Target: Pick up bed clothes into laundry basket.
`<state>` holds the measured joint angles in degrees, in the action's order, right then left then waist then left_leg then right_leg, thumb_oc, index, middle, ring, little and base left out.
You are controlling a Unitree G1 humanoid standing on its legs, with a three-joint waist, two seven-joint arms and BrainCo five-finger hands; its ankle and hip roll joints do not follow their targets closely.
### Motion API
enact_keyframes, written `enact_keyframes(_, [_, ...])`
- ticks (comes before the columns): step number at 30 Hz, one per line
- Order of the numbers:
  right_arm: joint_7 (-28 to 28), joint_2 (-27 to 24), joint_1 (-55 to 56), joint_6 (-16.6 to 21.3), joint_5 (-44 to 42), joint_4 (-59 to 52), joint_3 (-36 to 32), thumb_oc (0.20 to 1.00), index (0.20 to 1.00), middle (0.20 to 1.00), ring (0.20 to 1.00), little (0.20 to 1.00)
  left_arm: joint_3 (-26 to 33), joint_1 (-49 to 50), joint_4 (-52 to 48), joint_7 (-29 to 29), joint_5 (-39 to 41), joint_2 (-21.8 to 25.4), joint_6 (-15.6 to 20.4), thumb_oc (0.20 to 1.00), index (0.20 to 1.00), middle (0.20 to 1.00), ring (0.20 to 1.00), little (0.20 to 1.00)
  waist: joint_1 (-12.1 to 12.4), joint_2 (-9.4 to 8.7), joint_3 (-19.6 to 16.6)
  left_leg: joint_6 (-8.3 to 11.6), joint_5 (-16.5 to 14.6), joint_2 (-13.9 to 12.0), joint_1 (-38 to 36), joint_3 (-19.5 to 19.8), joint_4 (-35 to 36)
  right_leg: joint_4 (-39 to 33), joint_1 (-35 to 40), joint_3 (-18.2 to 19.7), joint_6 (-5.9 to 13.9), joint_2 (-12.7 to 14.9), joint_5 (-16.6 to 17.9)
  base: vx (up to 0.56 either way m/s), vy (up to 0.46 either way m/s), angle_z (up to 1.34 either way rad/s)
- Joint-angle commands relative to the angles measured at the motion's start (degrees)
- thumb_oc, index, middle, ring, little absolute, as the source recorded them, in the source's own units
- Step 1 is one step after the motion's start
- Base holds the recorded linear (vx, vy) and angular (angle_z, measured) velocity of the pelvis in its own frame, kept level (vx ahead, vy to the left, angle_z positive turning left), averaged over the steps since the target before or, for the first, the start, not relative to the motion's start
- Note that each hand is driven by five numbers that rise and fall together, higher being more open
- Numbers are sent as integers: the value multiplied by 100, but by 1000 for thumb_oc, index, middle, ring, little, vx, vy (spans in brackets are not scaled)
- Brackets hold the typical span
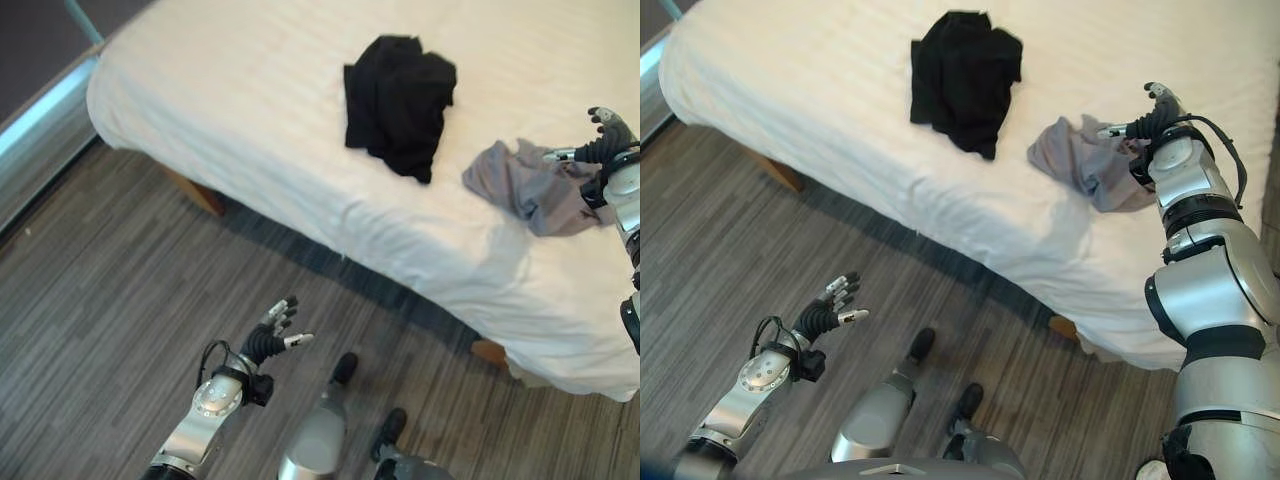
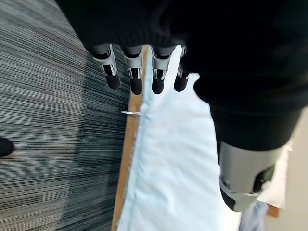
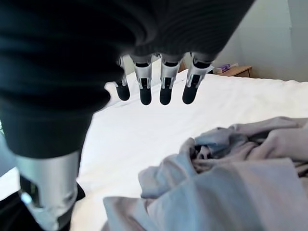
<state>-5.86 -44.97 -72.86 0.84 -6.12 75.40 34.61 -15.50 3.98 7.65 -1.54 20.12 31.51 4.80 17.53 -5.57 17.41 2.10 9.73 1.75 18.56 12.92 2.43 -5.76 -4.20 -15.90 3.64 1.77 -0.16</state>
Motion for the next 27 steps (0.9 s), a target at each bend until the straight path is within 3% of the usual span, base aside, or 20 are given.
enact_keyframes(1, [-289,-381,-532,1,-158,45,172,1000,1000,1000,1000,1000,-35,-105,-468,108,388,40,228,1000,1000,1000,1000,1000,-1,-127,302,-15,19,-45,140,92,136,100,135,-7,239,327,71,23,2,4])
enact_keyframes(8, [-161,-573,-839,-289,294,634,480,1000,1000,1000,1000,1000,-36,-43,-506,169,515,45,132,1000,1000,1000,1000,1000,159,-99,574,-39,40,22,347,178,120,76,-50,-20,262,313,106,11,3,4])
enact_keyframes(14, [-218,-1134,-1156,-511,781,921,916,1000,1000,1000,1000,1000,85,107,-607,245,516,86,66,1000,1000,1000,1000,1000,173,-202,855,-13,50,1,570,199,127,76,-326,12,279,265,171,1,-4,1])
enact_keyframes(23, [-104,-1459,-418,-419,334,692,526,1000,1000,1000,1000,1000,171,121,-574,293,582,80,49,1000,1000,1000,1000,1000,73,-415,988,-26,65,-67,657,163,151,76,-523,184,300,177,220,6,2,-5])
enact_keyframes(24, [-56,-1465,-303,-403,321,688,498,658,658,658,658,658,193,109,-604,295,589,82,63,1000,1000,1000,1000,1000,50,-431,998,-24,64,-72,660,158,159,76,-535,193,299,165,214,10,-7,-7])
enact_keyframes(25, [-22,-1472,-149,-393,298,699,425,200,200,200,200,200,215,100,-644,297,585,84,81,1000,1000,1000,1000,1000,19,-455,1003,-25,64,-75,660,157,165,76,-541,209,292,158,212,0,0,0])
enact_keyframes(27, [-19,-1450,-11,-381,264,683,320,200,200,200,200,200,225,99,-658,302,594,89,85,1000,1000,1000,1000,1000,5,-477,1002,-27,61,-72,653,154,169,76,-544,209,290,152,207,0,0,0])
